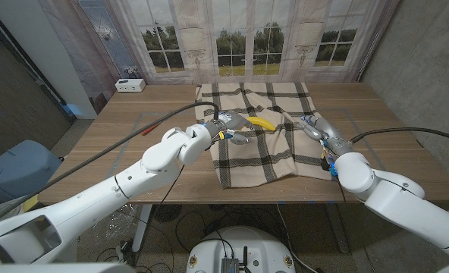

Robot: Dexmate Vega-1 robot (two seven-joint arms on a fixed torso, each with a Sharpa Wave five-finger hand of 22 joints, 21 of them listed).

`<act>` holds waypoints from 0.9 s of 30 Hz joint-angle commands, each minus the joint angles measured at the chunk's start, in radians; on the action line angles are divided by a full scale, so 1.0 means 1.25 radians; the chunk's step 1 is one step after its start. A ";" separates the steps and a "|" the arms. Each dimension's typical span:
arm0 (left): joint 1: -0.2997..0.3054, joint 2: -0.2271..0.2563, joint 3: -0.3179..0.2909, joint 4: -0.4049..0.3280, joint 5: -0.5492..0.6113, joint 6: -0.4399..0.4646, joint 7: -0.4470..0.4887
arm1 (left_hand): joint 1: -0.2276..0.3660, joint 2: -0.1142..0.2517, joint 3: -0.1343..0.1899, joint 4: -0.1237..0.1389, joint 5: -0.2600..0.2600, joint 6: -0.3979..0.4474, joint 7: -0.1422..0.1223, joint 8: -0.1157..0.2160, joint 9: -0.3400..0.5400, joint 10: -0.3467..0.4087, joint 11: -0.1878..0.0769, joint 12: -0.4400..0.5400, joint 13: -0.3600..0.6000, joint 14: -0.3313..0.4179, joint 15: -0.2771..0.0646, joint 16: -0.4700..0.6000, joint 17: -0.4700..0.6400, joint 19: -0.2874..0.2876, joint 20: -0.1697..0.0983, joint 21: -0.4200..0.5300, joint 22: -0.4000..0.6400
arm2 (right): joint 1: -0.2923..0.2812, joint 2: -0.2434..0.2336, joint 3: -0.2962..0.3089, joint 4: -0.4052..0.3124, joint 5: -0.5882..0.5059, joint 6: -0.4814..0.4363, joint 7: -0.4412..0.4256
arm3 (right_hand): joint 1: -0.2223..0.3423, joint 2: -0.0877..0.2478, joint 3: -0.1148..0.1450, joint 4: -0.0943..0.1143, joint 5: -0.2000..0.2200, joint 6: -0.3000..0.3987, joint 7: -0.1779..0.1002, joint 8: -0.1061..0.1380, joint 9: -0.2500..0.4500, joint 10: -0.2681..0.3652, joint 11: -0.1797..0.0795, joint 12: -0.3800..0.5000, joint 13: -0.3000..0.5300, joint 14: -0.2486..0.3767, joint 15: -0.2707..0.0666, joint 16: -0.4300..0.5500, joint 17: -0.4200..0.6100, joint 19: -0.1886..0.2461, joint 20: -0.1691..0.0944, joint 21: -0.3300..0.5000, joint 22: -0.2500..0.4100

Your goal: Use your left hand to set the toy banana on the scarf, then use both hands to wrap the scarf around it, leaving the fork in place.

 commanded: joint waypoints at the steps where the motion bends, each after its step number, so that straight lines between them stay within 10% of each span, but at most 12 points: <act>1: 0.093 0.027 -0.039 -0.099 0.054 0.041 -0.048 | 0.000 -0.017 -0.005 -0.007 -0.002 0.010 0.000 0.006 0.001 0.006 -0.001 -0.001 0.001 0.000 -0.004 0.005 0.002 -0.007 0.001 -0.002 0.001 | -0.036 -0.016 -0.012 -0.062 -0.018 -0.126 -0.037 | 0.016 -0.001 0.002 -0.006 0.003 0.001 -0.004 0.001 0.005 0.000 -0.007 -0.003 0.002 0.000 -0.009 -0.004 0.002 -0.003 0.003 0.005 0.004; 27: 0.098 0.035 -0.069 -0.128 0.004 -0.005 -0.224 | -0.020 -0.076 -0.045 -0.025 0.006 0.006 0.005 -0.001 0.001 0.001 0.000 -0.008 -0.001 -0.003 0.011 0.007 0.003 -0.023 0.021 -0.019 0.001 | -0.024 -0.001 -0.038 -0.074 0.001 -0.234 -0.071 | 0.041 -0.005 0.007 -0.010 0.002 0.001 -0.004 -0.002 0.006 -0.006 -0.012 -0.005 0.003 -0.006 -0.017 -0.004 0.004 -0.005 -0.001 0.005 0.004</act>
